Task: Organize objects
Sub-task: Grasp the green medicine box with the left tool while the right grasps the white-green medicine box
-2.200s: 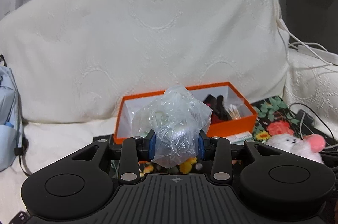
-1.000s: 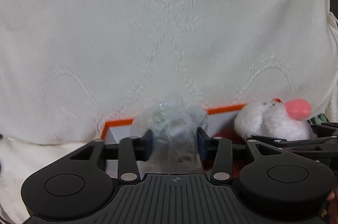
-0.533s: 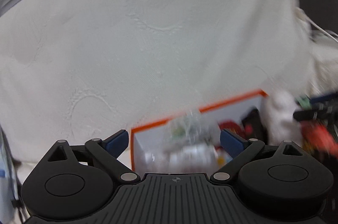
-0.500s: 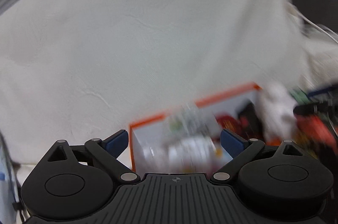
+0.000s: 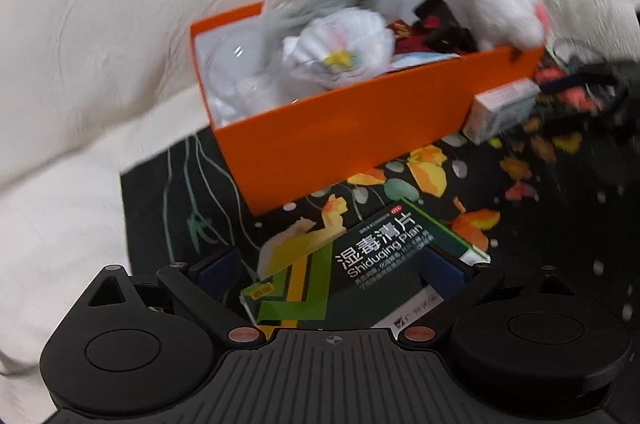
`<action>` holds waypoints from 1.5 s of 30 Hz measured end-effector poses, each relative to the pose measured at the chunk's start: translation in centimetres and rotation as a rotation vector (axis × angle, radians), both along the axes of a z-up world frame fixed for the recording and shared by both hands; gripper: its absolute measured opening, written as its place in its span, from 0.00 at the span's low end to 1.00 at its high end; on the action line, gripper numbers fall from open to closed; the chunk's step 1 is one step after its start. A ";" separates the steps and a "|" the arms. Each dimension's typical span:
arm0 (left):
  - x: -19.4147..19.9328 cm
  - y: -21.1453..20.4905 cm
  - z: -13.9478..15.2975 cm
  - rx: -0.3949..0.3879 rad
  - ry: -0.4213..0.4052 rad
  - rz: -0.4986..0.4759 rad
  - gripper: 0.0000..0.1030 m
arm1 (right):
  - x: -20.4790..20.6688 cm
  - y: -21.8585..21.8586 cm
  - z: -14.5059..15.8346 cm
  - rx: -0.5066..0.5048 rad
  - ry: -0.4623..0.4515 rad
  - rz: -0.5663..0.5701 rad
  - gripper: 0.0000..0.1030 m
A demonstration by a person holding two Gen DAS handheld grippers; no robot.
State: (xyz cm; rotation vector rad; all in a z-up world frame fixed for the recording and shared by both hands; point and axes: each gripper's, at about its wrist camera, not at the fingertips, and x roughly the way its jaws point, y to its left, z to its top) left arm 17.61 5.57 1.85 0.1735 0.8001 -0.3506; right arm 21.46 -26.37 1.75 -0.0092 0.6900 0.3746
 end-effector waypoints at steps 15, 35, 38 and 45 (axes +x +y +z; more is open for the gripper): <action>-7.5 -3.6 0.9 0.062 0.012 -0.280 1.00 | -5.3 3.1 1.3 0.124 0.081 0.401 0.97; 0.9 -2.1 -0.5 0.098 0.153 -0.311 1.00 | 4.1 7.5 -2.6 -0.196 0.139 0.265 0.85; -1.0 -3.5 -0.2 0.115 0.144 -0.157 1.00 | 3.5 7.1 -2.6 -0.180 0.126 0.212 0.68; -4.8 -5.8 1.3 0.141 0.157 -0.038 1.00 | -1.6 5.1 -1.7 -0.118 0.183 0.085 0.58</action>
